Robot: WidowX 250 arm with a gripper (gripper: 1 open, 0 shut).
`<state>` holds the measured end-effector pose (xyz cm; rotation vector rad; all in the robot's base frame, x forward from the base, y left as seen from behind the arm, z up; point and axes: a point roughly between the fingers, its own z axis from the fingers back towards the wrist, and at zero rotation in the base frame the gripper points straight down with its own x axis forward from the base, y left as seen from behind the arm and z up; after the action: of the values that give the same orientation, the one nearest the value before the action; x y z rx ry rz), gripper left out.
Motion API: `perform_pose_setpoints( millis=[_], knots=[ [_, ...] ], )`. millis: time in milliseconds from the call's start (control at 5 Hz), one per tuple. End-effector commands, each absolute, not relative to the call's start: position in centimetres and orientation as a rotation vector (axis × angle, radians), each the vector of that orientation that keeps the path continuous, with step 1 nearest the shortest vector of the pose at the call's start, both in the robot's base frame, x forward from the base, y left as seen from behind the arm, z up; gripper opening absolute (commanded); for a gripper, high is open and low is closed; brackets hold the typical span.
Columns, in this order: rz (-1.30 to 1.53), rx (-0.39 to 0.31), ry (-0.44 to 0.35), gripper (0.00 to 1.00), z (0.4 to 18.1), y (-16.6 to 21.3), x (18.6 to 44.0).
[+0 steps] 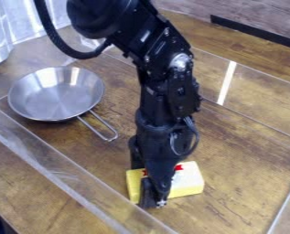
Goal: Put the yellow object in the silver pan
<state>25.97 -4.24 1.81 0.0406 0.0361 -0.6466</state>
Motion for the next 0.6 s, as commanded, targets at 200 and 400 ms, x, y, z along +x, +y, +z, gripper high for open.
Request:
perform_pose_setpoints(
  millis=[200, 400],
  knots=[
    [-0.622, 0.024, 0.04, 0.0, 2.5, -4.5, 25.3],
    [-0.604, 0.033, 0.053, 0.0, 3.4, -4.4, 25.5]
  ],
)
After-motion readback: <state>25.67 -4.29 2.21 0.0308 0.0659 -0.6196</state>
